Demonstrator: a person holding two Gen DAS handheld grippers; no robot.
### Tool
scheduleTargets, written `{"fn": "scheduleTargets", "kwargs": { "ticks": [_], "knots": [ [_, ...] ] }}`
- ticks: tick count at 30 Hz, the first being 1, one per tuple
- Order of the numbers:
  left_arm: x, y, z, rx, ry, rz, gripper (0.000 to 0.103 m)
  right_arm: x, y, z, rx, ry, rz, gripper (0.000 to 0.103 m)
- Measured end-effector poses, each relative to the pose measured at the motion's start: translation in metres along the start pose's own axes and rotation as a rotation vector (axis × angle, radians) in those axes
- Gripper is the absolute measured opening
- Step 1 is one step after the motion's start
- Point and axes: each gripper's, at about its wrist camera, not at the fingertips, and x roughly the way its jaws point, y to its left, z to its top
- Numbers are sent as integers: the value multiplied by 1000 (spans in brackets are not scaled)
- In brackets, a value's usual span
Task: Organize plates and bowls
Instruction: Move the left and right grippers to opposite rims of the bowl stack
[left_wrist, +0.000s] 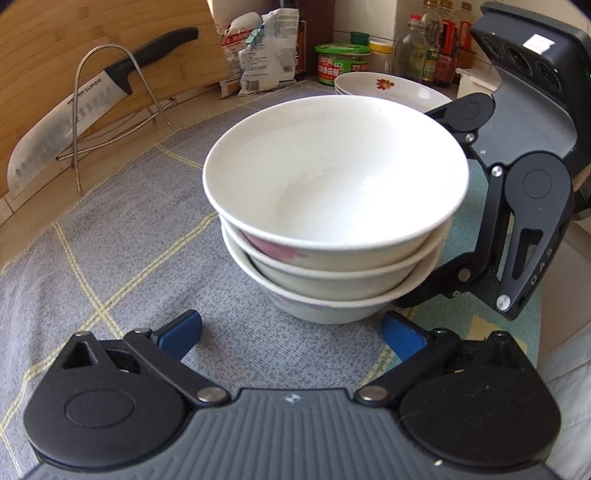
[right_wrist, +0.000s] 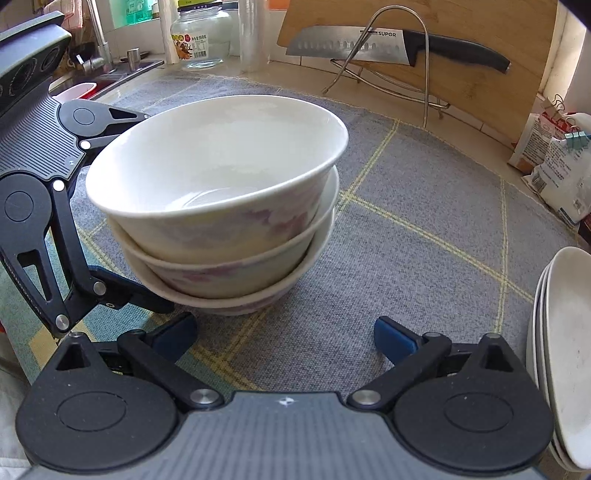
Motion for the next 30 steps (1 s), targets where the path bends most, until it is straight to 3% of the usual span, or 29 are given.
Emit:
{"fn": "scheduleTargets", "kwargs": {
  "ticks": [6, 13, 30],
  "knots": [
    [0, 3, -6, 21, -69, -17, 103, 0, 1, -1, -1, -10, 0, 103],
    [0, 3, -8, 22, -83, -18, 103, -1, -2, -4, -34, -40, 22, 103],
    [8, 3, 3, 9, -9, -7, 103, 0, -12, -3, -147, -79, 101, 103]
  ]
}}
